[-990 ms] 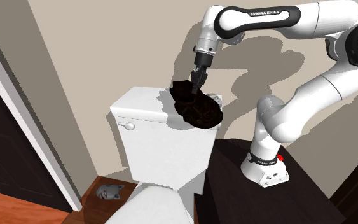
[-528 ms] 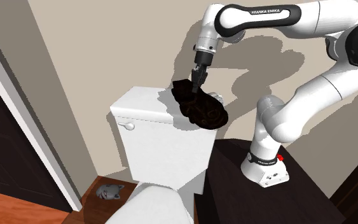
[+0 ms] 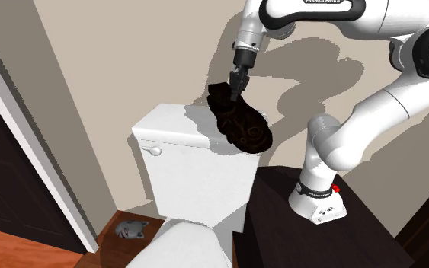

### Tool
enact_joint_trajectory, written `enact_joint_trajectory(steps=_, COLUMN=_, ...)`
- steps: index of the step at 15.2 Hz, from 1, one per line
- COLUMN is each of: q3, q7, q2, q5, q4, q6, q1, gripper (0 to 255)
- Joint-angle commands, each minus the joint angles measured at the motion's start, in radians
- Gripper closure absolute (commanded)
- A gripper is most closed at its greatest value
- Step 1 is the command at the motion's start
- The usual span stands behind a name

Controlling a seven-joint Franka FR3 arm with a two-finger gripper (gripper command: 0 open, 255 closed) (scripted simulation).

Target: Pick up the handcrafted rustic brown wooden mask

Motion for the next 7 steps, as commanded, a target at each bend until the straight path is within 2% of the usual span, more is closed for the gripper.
enact_joint_trajectory(steps=1, q3=0.003, q7=0.006, q2=0.002, q5=0.002, q4=0.029, q6=-0.025, q1=0.002, gripper=255)
enact_joint_trajectory(steps=7, q3=0.008, q7=0.019, q2=0.015, q5=0.008, q4=0.092, q6=-0.073, q1=0.01, gripper=255)
